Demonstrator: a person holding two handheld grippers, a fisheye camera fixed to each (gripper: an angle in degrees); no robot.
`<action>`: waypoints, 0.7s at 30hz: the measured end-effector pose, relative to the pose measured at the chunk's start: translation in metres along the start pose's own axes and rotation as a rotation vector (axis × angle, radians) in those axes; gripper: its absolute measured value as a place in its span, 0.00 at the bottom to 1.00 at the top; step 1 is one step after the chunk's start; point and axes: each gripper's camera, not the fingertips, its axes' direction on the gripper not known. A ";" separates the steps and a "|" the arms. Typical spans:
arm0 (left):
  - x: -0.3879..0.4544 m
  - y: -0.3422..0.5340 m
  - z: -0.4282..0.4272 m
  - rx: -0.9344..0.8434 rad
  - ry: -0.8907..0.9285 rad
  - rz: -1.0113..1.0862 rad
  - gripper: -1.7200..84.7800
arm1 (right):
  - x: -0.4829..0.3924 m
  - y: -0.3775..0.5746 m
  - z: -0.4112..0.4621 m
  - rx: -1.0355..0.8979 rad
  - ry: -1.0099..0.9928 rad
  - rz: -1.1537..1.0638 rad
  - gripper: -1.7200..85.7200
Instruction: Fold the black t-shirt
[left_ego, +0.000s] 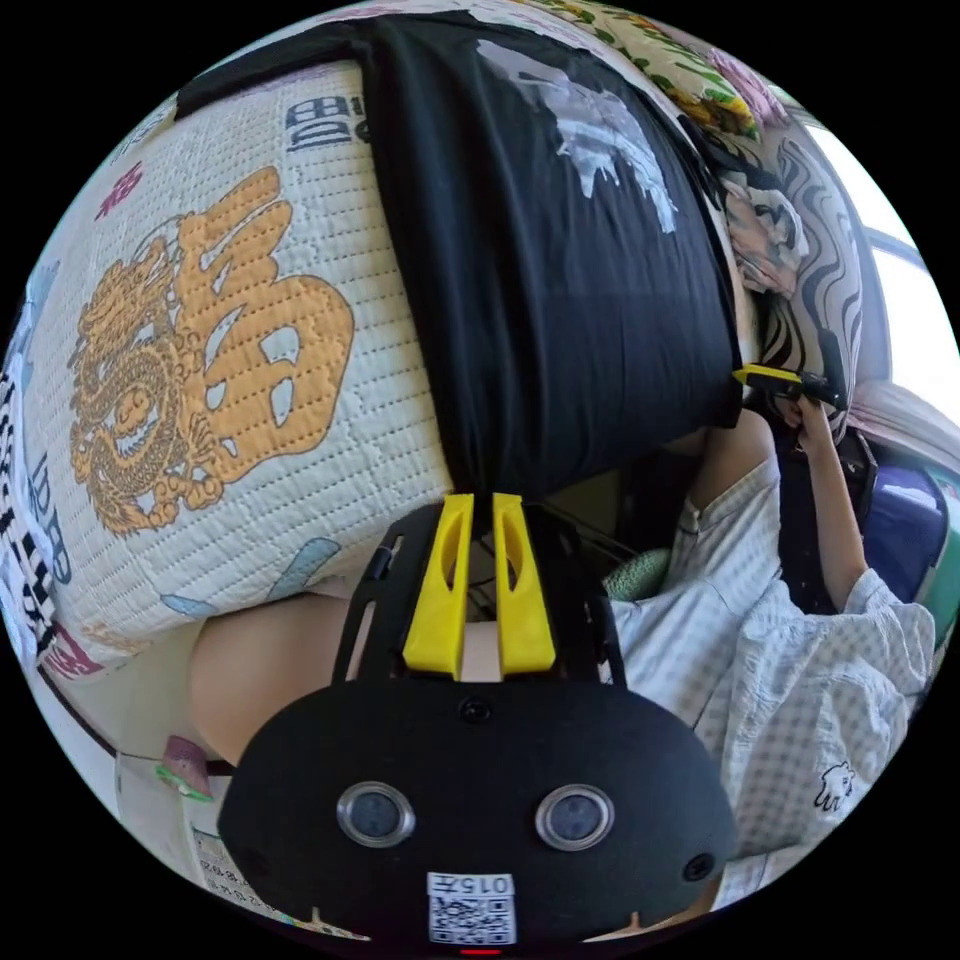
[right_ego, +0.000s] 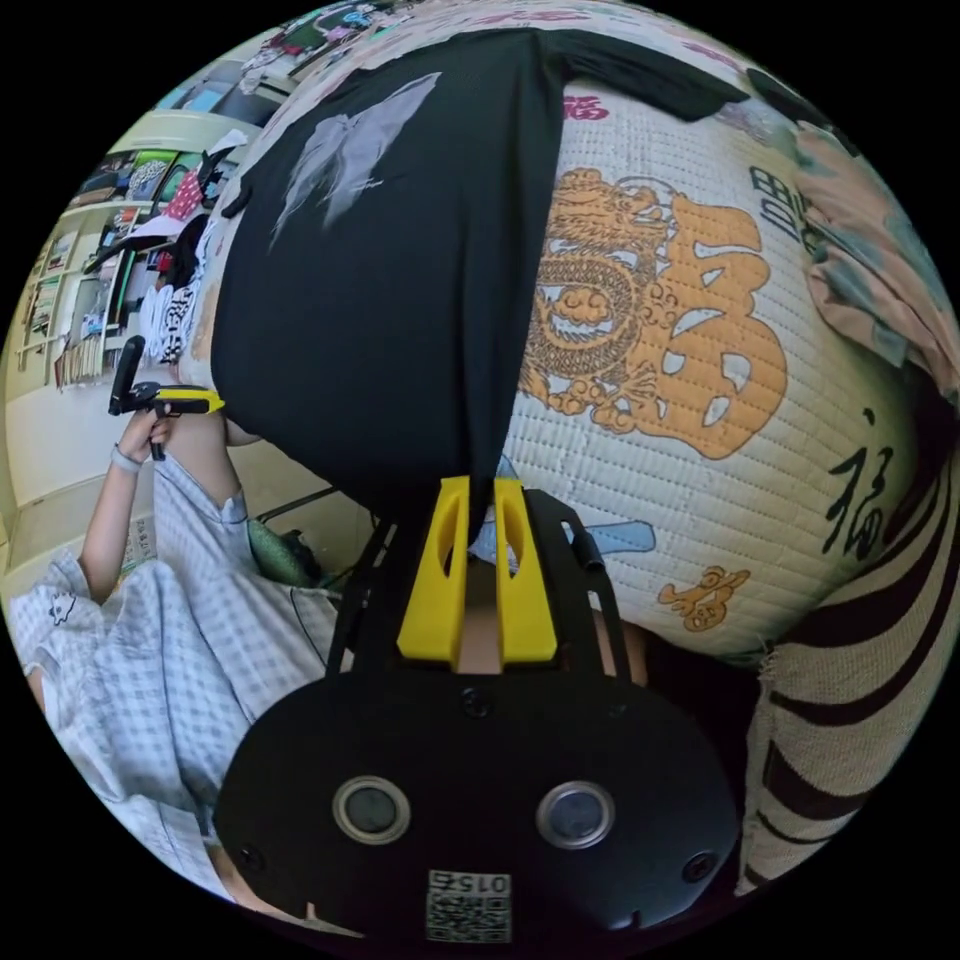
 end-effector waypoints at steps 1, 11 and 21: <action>0.004 -0.003 0.006 -0.018 0.041 0.021 0.03 | -0.002 0.004 -0.001 -0.009 0.006 -0.008 0.05; 0.045 0.001 0.014 0.043 0.040 0.018 0.01 | -0.008 0.064 -0.018 -0.045 -0.002 0.002 0.02; 0.111 -0.043 0.056 -0.101 -0.078 0.040 0.02 | -0.023 0.129 -0.026 -0.002 -0.056 0.089 0.03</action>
